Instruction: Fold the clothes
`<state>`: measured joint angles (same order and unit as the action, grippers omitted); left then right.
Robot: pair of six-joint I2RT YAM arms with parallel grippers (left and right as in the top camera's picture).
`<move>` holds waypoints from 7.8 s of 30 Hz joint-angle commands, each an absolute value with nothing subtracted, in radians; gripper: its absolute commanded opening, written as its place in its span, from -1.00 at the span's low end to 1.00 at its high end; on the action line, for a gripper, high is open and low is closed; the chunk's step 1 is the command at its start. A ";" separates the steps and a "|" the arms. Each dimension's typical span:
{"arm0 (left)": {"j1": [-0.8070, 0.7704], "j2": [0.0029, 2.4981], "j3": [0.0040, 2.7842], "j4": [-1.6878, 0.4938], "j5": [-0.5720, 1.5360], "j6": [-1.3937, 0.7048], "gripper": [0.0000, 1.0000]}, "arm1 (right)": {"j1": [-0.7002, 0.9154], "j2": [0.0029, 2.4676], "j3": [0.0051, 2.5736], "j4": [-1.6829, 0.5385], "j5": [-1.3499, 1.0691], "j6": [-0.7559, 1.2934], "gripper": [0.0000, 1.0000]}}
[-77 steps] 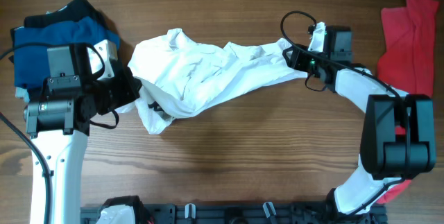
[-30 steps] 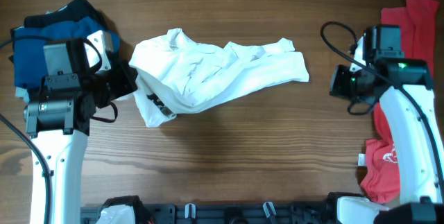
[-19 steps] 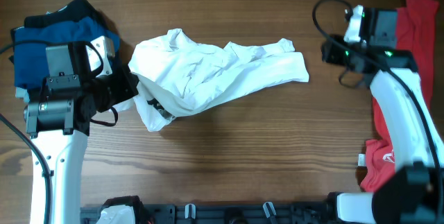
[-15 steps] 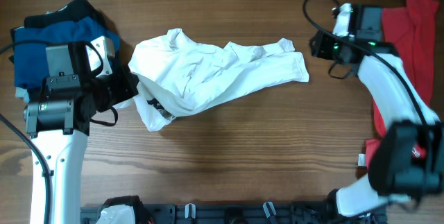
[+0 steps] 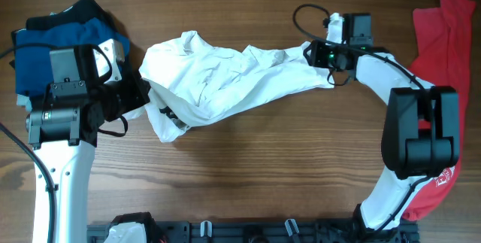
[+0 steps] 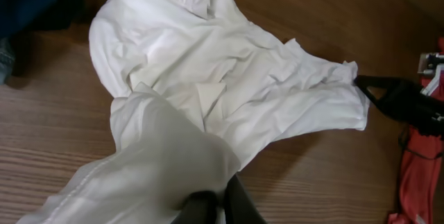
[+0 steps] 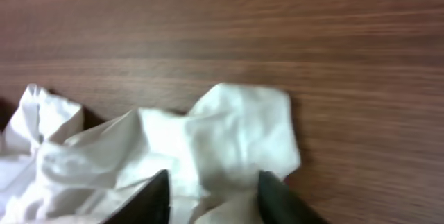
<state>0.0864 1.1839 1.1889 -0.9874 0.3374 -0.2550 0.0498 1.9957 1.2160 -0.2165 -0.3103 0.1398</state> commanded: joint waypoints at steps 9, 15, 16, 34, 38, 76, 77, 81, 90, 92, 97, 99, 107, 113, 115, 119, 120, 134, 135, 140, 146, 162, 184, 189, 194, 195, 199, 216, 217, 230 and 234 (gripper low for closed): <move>0.092 1.184 1.196 -0.984 0.331 -0.239 -0.92 | 0.052 1.998 1.217 -0.326 -0.176 0.134 -0.80; 0.092 1.184 1.196 -0.984 0.331 -0.239 -0.92 | 0.052 1.940 1.227 -0.345 -0.171 0.142 -0.91; 0.092 1.184 1.196 -0.984 0.331 -0.239 -0.92 | 0.052 1.922 1.235 -0.356 -0.161 0.145 -0.91; 0.092 1.184 1.196 -0.984 0.331 -0.239 -0.92 | 0.052 1.403 1.292 -1.254 0.069 0.113 -0.78; 0.092 1.184 1.196 -0.983 0.331 -0.239 -0.92 | 0.052 1.405 1.239 -1.357 0.067 0.109 -0.57; 0.092 1.184 1.196 -1.008 0.331 -0.238 -0.92 | 0.040 1.664 0.949 -0.987 0.090 0.590 -0.03; 0.092 1.184 1.196 -1.008 0.331 -0.238 -0.92 | 0.029 1.689 0.949 -0.981 0.090 0.610 -0.03; 0.092 1.184 1.196 -1.008 0.331 -0.238 -0.92 | -0.006 1.752 0.949 -0.937 0.089 0.601 -0.05; 0.092 1.184 1.196 -1.008 0.331 -0.238 -0.92 | -0.014 1.774 0.950 -0.960 0.059 0.606 -0.80; 0.092 1.184 1.196 -1.008 0.331 -0.238 -0.92 | -0.014 1.766 0.950 -0.978 0.059 0.606 -0.83; 0.092 1.184 1.196 -1.008 0.331 -0.238 -0.92 | -0.014 1.707 0.972 -1.019 0.059 0.604 -0.89; 0.092 1.184 1.196 -1.008 0.331 -0.239 -0.92 | -0.014 1.672 1.005 -1.042 0.059 0.604 -0.90; 0.092 1.184 1.196 -1.008 0.331 -0.238 -0.92 | -0.014 1.567 1.133 -1.108 0.060 0.574 -0.92; 0.092 1.184 1.196 -1.008 0.331 -0.239 -0.92 | -0.014 1.554 1.158 -1.159 0.082 0.555 -0.91; 0.092 1.184 1.196 -1.008 0.331 -0.238 -0.92 | -0.014 1.554 1.157 -1.172 0.083 0.547 -0.89; 0.092 1.184 1.196 -1.011 0.331 -0.238 -0.92 | -0.014 1.555 1.139 -1.187 0.082 0.523 -0.55; 0.092 1.184 1.196 -1.011 0.331 -0.238 -0.92 | -0.014 1.555 1.129 -1.185 0.082 0.524 -0.55; 0.092 1.184 1.196 -1.011 0.331 -0.239 -0.92 | -0.014 1.556 0.888 -0.932 -0.053 0.564 -0.46; 0.092 1.184 1.196 -1.011 0.331 -0.238 -0.92 | -0.014 1.556 0.872 -0.916 -0.051 0.579 -0.45; 0.092 1.184 1.196 -1.011 0.331 -0.238 -0.92 | -0.014 1.556 0.833 -0.871 -0.037 0.623 -0.44; 0.092 1.184 1.196 -1.011 0.331 -0.238 -0.92 | -0.014 1.556 0.790 -0.822 -0.030 0.662 -0.46; 0.092 1.184 1.196 -1.012 0.331 -0.238 -0.92 | -0.014 1.556 0.790 -0.789 -0.016 0.681 -0.52; 0.092 1.184 1.196 -1.013 0.331 -0.238 -0.92 | -0.014 1.556 0.789 -0.808 0.015 0.691 -0.52; 0.092 1.184 1.196 -1.014 0.331 -0.238 -0.92 | -0.014 1.556 0.786 -0.805 0.015 0.692 -0.52; 0.092 1.184 1.196 -1.015 0.331 -0.238 -0.92 | -0.014 1.556 0.724 -0.741 0.006 0.713 -0.52; 0.092 1.184 1.196 -1.015 0.331 -0.238 -0.92 | -0.014 1.556 0.711 -0.725 0.006 0.713 -0.52; 0.092 1.184 1.196 -1.015 0.331 -0.238 -0.92 | -0.014 1.556 0.711 -0.717 0.006 0.714 -0.53; 0.092 1.184 1.196 -1.015 0.331 -0.238 -0.92 | -0.014 1.531 0.752 -0.788 0.007 0.714 -0.85; 0.092 1.184 1.196 -1.015 0.331 -0.238 -0.92 | -0.014 1.522 0.761 -0.799 0.007 0.714 -0.85; 0.092 1.184 1.196 -1.015 0.331 -0.238 -0.92 | -0.014 1.389 0.802 -0.865 0.026 0.706 -0.91; 0.092 1.184 1.196 -1.015 0.331 -0.238 -0.92 | -0.014 1.387 0.802 -0.881 0.029 0.706 -0.91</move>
